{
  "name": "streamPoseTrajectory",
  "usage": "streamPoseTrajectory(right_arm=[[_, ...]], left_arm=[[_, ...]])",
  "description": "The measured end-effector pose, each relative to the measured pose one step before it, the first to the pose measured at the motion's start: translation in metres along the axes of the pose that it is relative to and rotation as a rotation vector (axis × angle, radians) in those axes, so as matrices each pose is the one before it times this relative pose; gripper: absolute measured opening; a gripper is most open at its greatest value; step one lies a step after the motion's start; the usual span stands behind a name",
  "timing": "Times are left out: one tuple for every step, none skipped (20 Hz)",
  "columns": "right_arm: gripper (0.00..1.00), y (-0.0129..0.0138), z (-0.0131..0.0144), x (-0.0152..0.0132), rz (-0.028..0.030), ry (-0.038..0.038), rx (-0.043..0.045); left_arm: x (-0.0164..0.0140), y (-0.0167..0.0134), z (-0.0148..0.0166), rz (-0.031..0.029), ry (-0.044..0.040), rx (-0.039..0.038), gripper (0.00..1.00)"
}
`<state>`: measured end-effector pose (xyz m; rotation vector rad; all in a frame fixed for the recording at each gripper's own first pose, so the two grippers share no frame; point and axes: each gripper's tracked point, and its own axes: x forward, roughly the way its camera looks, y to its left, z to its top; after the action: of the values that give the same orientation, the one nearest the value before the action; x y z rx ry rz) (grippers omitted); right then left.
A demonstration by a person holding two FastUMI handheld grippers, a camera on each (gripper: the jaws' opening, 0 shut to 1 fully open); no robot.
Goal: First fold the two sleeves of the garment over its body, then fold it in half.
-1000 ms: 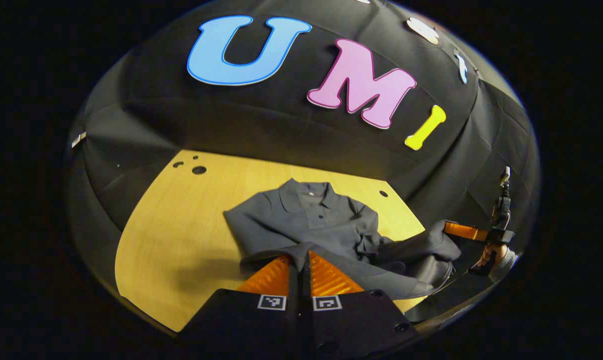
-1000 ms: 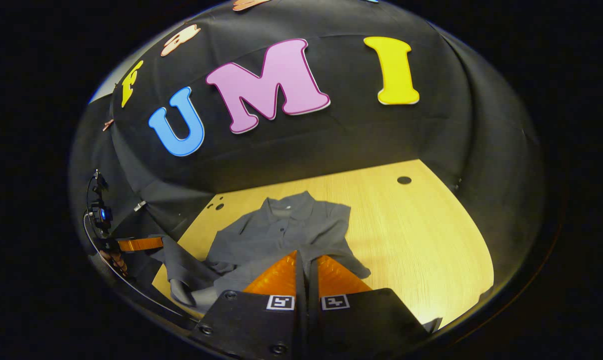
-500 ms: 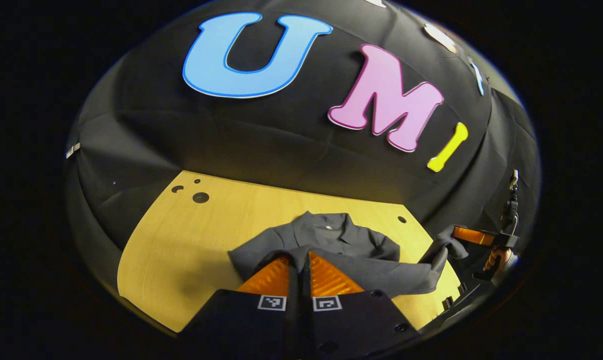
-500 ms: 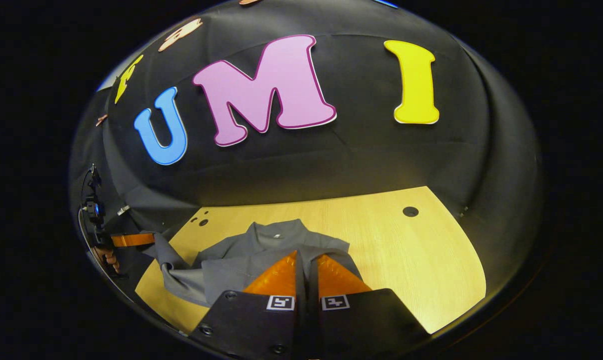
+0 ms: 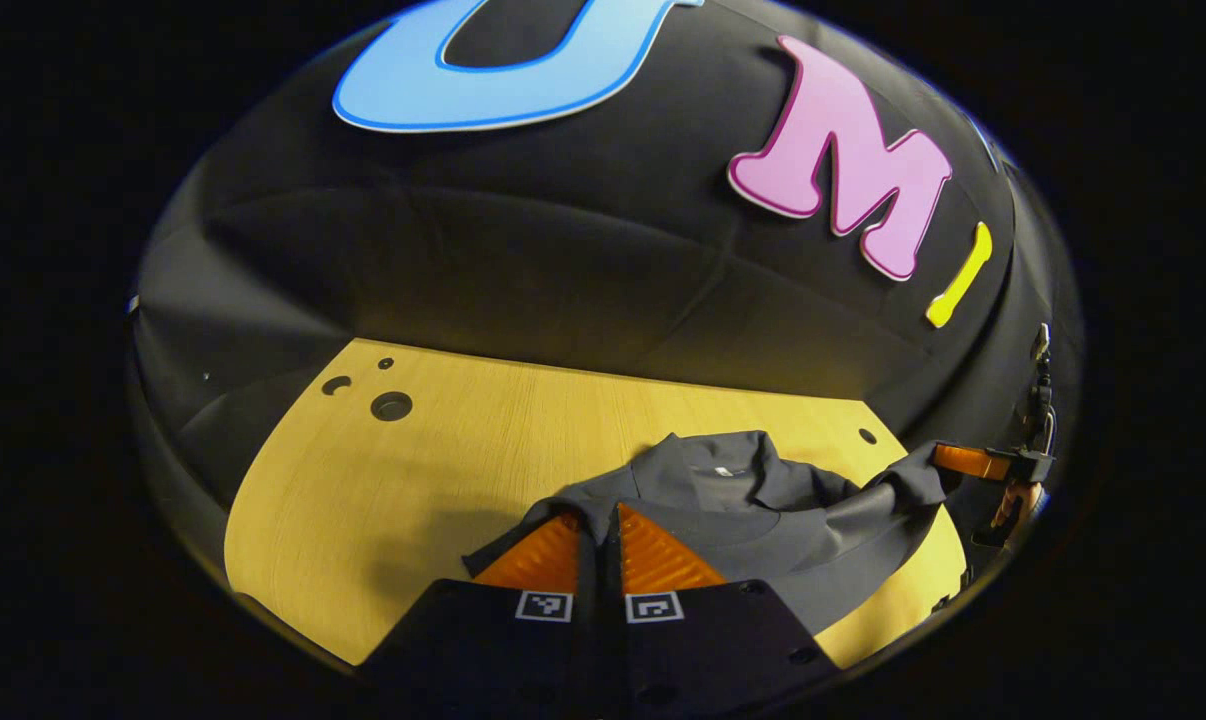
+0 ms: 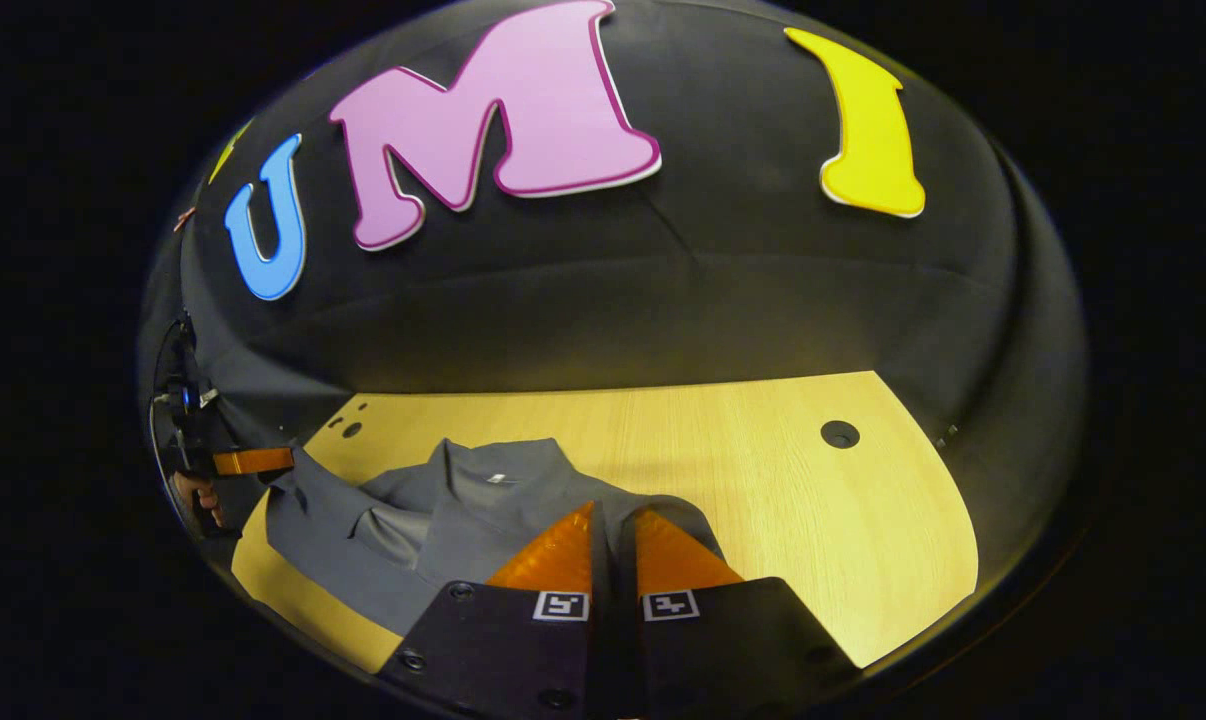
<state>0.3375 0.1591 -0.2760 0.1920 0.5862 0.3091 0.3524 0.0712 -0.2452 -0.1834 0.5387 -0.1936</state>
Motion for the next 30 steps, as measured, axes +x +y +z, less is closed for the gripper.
streamPoseTrajectory(right_arm=[[0.05, -0.00508, -0.00502, 0.01191, -0.00616, 0.00809, -0.00015], [0.05, -0.0056, -0.00573, 0.01166, -0.00604, 0.00821, 0.00348], [0.05, -0.00477, -0.00567, 0.01097, -0.00563, 0.00849, 0.00431], [0.05, -0.00548, -0.0054, 0.01079, -0.00701, 0.00998, 0.00591], [0.05, -0.004, -0.00488, 0.00984, -0.00721, 0.00666, 0.00572], [0.05, -0.00363, -0.00596, 0.01015, -0.00388, 0.00828, 0.00778], [0.05, -0.00317, -0.00498, 0.01049, -0.00341, 0.00834, 0.01054], [0.05, -0.00219, -0.00484, 0.0089, -0.00438, 0.00849, 0.01069], [0.05, -0.00296, -0.00531, 0.00847, -0.01022, 0.01034, 0.00481], [0.05, -0.00231, -0.00585, 0.00738, -0.01024, 0.0143, -0.00025], [0.05, -0.00121, -0.00689, 0.00767, -0.00774, 0.01895, -0.0086], [0.05, -0.00058, -0.00575, 0.00636, -0.00823, 0.00951, -0.00896], [0.0, 0.00038, -0.00389, 0.00531, -0.00857, 0.01085, -0.00466], [0.0, 0.00104, -0.00399, 0.00386, -0.00421, 0.00738, -0.00237], [0.05, 0.00065, -0.00165, 0.00096, -0.00169, 0.0036, 0.00339], [0.05, 0.00083, 0.00046, 0.00044, -0.00038, -0.00097, 0.00811], [0.05, -0.00006, -0.00052, 0.0014, -0.00045, 0.00504, 0.00873], [0.06, -0.00021, -0.00155, -0.00024, -0.00035, 0.00392, 0.00366], [0.07, -0.00021, -0.00064, -0.00036, -0.0041, 0.00603, 0.00226], [0.08, -0.00031, 0.00039, -0.00082, -0.00632, 0.00427, 0.0021], [0.1, 0.00073, -0.00168, -0.00016, -0.00452, 0.00859, 0.00564], [0.05, 0.00017, -0.00158, -0.00294, -0.01177, 0.0129, 0.00743], [0.28, -0.00289, 0.00021, -0.00198, -0.02207, 0.01017, 0.01072], [0.33, -0.00417, -0.00003, -0.00144, -0.0266, 0.00773, 0.01104], [0.53, -0.00265, 0.00154, -0.00235, -0.01064, 0.00371, 0.00828], [0.53, 0.00085, -0.00072, -0.00486, 0.00193, 0.00271, 0.00151], [0.5, -0.00103, 0.00009, -0.00424, -0.00231, 0.00234, -0.00724], [0.64, -0.00108, -0.00045, -0.0058, 0.00087, 0.00176, -0.00928], [0.72, 0.00024, 0.00035, -0.00721, -0.00014, 0.00061, -0.01443], [0.77, 0.00033, 0.00176, -0.00897, 0.00047, -0.00733, -0.01942]], left_arm=[[0.01104, 0.00255, 0.00124, 0.00264, -0.00116, -0.00175, 0.05], [0.01142, 0.00335, 0.00053, 0.00503, 0.00154, -0.0044, 0.05], [0.01053, 0.00336, -0.00285, 0.00601, 0.00212, -0.00504, 0.05], [0.01028, 0.00261, -0.00388, 0.00597, 0.00733, -0.00855, 0.05], [0.01027, 0.00445, -0.00634, 0.01119, 0.00983, -0.00233, 0.05], [0.00969, 0.00425, -0.00649, 0.00704, 0.01081, -0.00397, 0.05], [0.00725, 0.00149, -0.00461, 0.00457, 0.00576, -0.00783, 0.05], [0.00657, 0.00218, -0.00335, 0.00473, 0.00489, -0.00661, 0.05], [0.00657, 0.0036, -0.00422, 0.00548, 0.00659, 0.00129, 0.05], [0.00658, 0.00237, -0.00512, 0.00761, 0.00956, 0.00459, 0.05], [0.00547, 0.00343, -0.0065, 0.01304, 0.01776, 0.00954, 0.05], [0.00511, 0.00261, -0.00648, 0.01242, 0.02144, 0.00832, 0.05], [0.0053, 0.00098, -0.00607, 0.01346, 0.01497, 0.00489, 0.05], [0.00552, -0.00097, -0.00381, 0.01322, 0.00449, -0.00014, 0.05], [0.00372, 0.00103, -0.00448, 0.01354, 0.01022, 0.00148, 0.05], [0.0022, 0.00015, -0.00523, 0.01368, 0.01859, 0.00346, 0.05], [-0.00069, -0.00085, 0.00203, 0.01249, -0.01789, 0.01034, 0.05], [0.00224, 0.00072, -0.00165, 0.00942, 0.01254, 0.01763, 0.06], [-0.00197, -0.00023, -0.00137, 0.01054, -0.00036, 0.01758, 0.06], [0.00143, -0.00053, 0.00015, 0.00769, 0.00361, 0.01792, 0.08], [-0.00056, -0.00164, -0.00072, 0.0099, 0.00585, 0.01824, 0.1], [0.001, -0.00045, 0.0003, 0.01489, 0.0106, 0.01875, 0.11], [-0.00239, 0.00166, -0.00171, 0.02353, 0.01231, 0.02077, 0.14], [-0.00057, 0.00119, -0.00063, 0.018, 0.00988, 0.02056, 0.17], [-0.00259, -0.00234, -0.00125, 0.00451, 0.00975, 0.01243, 0.27], [-0.0018, -0.00021, 0.00053, 0.00861, 0.00447, 0.00471, 0.28], [-0.00334, 0.00385, -0.001, 0.01692, 0.00231, -0.00138, 0.36], [-0.00309, 0.00412, -0.00039, 0.01708, 0.00082, -0.0078, 0.39], [-0.00591, 0.00295, 0.00024, 0.0059, -0.00306, -0.01869, 0.51], [-0.00742, -0.00015, 0.00226, -0.0073, -0.00948, -0.02848, 0.63]])
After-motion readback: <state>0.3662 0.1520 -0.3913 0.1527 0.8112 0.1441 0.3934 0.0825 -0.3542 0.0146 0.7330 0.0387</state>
